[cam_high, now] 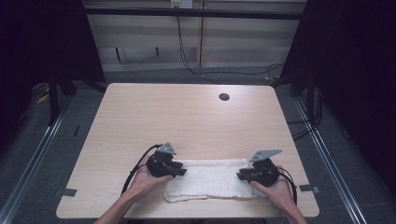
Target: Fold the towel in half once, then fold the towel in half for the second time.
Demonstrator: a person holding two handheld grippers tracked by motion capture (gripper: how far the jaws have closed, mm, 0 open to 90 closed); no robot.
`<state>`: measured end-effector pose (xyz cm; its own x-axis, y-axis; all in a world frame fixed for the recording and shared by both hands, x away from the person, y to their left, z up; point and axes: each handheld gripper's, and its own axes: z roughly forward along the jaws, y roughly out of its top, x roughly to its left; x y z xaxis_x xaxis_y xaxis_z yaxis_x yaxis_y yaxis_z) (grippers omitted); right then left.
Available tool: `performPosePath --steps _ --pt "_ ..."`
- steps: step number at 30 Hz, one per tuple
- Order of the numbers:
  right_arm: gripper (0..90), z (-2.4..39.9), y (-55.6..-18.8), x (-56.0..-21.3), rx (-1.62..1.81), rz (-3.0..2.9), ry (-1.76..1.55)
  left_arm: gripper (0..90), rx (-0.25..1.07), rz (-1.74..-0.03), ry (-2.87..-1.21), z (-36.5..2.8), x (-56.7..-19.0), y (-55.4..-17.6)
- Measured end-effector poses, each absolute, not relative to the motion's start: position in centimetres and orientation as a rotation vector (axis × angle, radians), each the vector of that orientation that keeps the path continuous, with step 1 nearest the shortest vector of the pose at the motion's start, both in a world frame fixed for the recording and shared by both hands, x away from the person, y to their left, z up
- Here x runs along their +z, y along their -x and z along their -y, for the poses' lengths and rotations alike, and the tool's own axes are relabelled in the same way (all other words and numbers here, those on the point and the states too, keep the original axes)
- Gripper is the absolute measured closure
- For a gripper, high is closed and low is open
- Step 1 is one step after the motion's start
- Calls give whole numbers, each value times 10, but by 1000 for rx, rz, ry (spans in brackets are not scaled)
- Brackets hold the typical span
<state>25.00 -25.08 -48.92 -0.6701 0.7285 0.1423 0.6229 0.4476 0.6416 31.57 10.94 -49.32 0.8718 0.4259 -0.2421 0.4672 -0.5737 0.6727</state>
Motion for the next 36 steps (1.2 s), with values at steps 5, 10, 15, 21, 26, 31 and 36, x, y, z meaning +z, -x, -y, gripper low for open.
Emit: performPosePath --steps 5,10,15,21,26,31,36 --pt "649 257 -247 -479 1134 -2461 -1235 591 -80 -666 -2146 -121 -485 -322" --pt "598 243 -244 -471 1218 -2456 -1205 529 -49 -742 -2054 -142 -475 -331" --pt "590 225 -239 -462 1275 -2466 -1126 475 -22 -726 -1969 -154 -460 -327" --pt "592 205 -241 -457 1302 -2505 -1081 442 -41 -688 -2019 -153 -452 -334" --pt "604 181 -248 -456 1320 -2565 -1030 449 -26 -670 -2050 -148 -447 -351" --pt "582 153 -255 -456 1340 -2621 -973 442 -63 -697 -2073 -146 -458 -364" --pt "576 125 -257 -457 1357 -2662 -910 462 -47 -708 -2085 -148 -467 -362"
